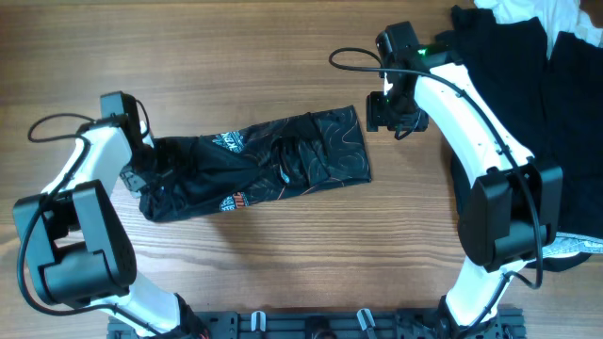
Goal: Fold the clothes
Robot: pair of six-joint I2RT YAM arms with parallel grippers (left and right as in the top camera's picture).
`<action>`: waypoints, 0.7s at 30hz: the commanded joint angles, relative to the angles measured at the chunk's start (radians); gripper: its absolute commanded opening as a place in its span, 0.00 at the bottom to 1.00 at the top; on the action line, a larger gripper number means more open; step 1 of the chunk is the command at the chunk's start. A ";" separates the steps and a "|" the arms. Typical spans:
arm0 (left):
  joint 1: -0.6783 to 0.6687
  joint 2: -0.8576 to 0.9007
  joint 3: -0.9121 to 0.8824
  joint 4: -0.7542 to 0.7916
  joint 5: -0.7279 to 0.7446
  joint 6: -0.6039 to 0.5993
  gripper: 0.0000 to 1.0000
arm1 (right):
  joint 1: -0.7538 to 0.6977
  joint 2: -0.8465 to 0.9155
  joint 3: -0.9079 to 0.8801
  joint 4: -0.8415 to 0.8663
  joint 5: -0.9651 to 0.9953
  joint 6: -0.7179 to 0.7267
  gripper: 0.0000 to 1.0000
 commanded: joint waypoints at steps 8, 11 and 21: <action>-0.071 0.016 -0.067 0.124 0.010 0.016 0.04 | 0.002 -0.024 0.004 -0.020 0.018 -0.003 0.65; -0.044 0.003 -0.029 0.103 0.005 0.012 0.04 | 0.000 -0.024 0.004 -0.028 0.019 -0.003 0.64; 0.167 -0.137 0.146 0.026 -0.182 0.013 0.04 | -0.070 -0.025 0.004 -0.063 0.021 -0.003 0.64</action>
